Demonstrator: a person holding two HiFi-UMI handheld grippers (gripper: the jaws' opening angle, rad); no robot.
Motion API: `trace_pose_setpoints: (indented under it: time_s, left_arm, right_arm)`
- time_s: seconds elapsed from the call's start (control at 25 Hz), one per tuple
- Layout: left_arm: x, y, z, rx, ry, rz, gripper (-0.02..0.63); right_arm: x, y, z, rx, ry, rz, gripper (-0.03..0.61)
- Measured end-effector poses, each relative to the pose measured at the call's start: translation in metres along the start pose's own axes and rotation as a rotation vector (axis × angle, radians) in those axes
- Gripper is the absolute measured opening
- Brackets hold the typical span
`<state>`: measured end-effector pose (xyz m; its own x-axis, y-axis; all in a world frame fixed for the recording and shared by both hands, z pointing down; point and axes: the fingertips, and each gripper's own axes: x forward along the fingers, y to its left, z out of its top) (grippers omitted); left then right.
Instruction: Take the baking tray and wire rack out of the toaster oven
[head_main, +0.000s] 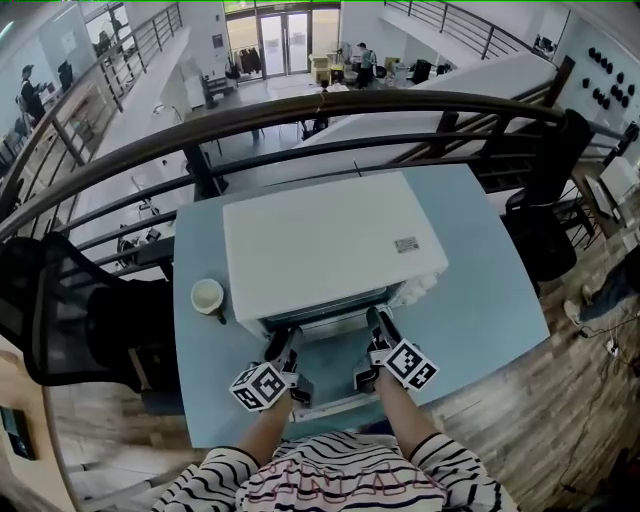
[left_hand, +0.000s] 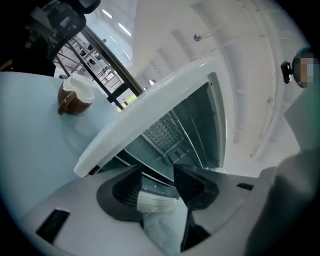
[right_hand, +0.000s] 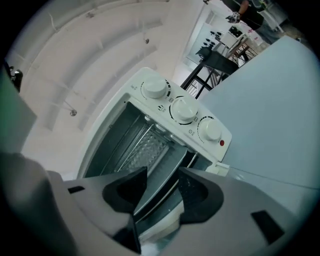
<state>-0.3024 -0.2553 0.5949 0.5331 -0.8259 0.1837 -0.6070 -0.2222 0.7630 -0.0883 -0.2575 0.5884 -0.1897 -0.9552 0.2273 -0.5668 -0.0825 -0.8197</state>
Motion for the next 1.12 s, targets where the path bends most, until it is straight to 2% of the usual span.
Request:
trace_pose_setpoints:
  time_s: [0.28, 0.52, 0.72, 1.12]
  left_arm:
    - [0.019, 0.018, 0.014, -0.132, -0.109, 0.035, 0.193]
    - [0.023, 0.027, 0.02, -0.21, -0.161, 0.097, 0.193]
    - [0.033, 0.036, 0.02, -0.336, -0.234, 0.148, 0.193]
    - [0.044, 0.053, 0.031, -0.412, -0.339, 0.212, 0.193]
  right_arm:
    - [0.036, -0.022, 0.006, 0.194, -0.069, -0.042, 0.196]
    - [0.056, -0.028, 0.005, 0.327, -0.074, -0.015, 0.196]
    - [0.071, -0.034, 0.006, 0.372, -0.044, -0.007, 0.195]
    - [0.093, -0.037, 0.003, 0.414, 0.014, 0.004, 0.165]
